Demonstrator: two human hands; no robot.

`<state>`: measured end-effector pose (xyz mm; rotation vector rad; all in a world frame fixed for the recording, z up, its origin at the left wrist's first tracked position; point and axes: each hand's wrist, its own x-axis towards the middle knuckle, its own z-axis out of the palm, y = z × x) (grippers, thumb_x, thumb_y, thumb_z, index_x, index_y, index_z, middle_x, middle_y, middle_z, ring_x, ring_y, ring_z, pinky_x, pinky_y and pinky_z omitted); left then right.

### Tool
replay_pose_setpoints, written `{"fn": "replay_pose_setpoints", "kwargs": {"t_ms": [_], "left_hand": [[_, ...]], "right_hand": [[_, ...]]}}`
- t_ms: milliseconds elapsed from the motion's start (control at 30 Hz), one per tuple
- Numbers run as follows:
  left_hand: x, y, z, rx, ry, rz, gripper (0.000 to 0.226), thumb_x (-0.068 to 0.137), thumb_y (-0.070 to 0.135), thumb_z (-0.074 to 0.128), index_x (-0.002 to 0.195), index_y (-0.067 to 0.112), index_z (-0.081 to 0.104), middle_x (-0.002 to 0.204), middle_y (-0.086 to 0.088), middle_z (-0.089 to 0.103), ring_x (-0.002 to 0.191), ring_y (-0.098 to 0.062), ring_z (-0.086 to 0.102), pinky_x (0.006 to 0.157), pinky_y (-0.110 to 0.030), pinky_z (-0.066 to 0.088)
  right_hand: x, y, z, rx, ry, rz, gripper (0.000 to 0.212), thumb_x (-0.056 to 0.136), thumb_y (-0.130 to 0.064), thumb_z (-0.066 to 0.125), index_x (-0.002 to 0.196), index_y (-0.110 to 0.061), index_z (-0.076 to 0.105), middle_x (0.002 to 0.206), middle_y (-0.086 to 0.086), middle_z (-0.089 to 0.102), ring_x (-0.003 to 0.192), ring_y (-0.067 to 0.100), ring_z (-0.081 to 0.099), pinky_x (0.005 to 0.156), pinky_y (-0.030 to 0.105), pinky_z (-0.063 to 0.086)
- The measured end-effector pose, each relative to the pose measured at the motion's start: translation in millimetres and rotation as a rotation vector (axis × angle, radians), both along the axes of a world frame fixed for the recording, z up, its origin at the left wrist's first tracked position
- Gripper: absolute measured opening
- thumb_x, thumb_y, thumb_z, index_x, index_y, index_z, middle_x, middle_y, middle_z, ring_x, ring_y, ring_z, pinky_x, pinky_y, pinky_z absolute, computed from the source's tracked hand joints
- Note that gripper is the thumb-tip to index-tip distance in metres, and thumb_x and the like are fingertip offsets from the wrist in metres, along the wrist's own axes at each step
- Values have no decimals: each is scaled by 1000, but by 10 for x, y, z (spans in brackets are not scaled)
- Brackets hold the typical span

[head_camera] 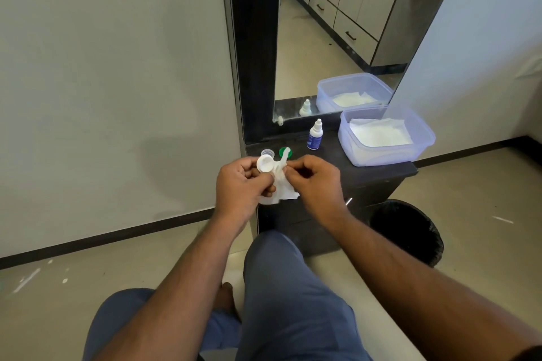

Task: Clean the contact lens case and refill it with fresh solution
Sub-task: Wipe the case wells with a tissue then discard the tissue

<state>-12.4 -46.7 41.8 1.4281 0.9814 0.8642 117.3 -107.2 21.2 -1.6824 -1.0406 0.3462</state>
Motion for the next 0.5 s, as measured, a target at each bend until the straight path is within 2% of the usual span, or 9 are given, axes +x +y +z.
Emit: {"fn": "replay_pose_setpoints", "kwargs": {"t_ms": [33,100,167,300,367,400,467,500], "left_hand": [[2,3,-10,-15,-4,8,21,79,-3,67,97,6,71,72,-9,71,55,-16,64,54,-29,56],[21,-2,-21,-22,36,1,19,77,-2,65,92,7,71,64,-6,68,50,-15,60,50,-28,51],[51,-16,-30,3,113,-28,16,74,2,67,87,10,72,61,-5,65,48,-13,56,48,-26,46],[77,-37,-33,13,203,-76,17,77,11,72,94,15,72,80,-3,72,56,-12,61,51,-25,48],[70,-44,-34,13,206,-91,22,78,10,71,100,13,72,83,-5,73,53,-13,60,50,-25,48],[70,-50,-34,28,201,-89,23,78,10,72,101,12,71,84,-5,73,54,-12,60,49,-25,48],[79,-78,-33,82,195,-55,23,78,13,74,100,13,71,86,-2,72,60,-11,62,51,-25,50],[85,-91,-31,112,198,-25,22,77,15,75,99,15,71,86,1,71,65,-11,63,54,-26,52]], "right_hand": [[-53,-14,-8,-19,111,-41,4,83,-9,69,85,-13,71,81,-4,70,76,9,66,71,22,56],[-96,-25,-20,-25,202,-109,7,83,-9,69,81,-15,72,77,-5,70,73,11,67,69,25,57],[-79,-34,-25,-46,114,-119,5,82,-8,69,80,-12,71,77,-3,68,72,11,65,70,26,57],[109,-52,-19,44,-622,128,4,78,-7,73,78,-3,71,79,8,65,72,18,59,64,31,52],[232,-50,14,42,-853,268,8,80,-10,70,79,-2,72,81,11,66,73,23,60,63,32,51],[276,-48,25,42,-900,295,9,81,-11,69,80,-2,71,82,11,67,73,23,60,64,32,51],[270,-60,43,33,-812,242,8,81,-11,71,80,-3,71,82,9,67,74,20,61,66,29,53],[216,-70,39,26,-669,168,7,81,-10,71,80,-4,71,81,8,67,74,17,61,67,27,53]]}}
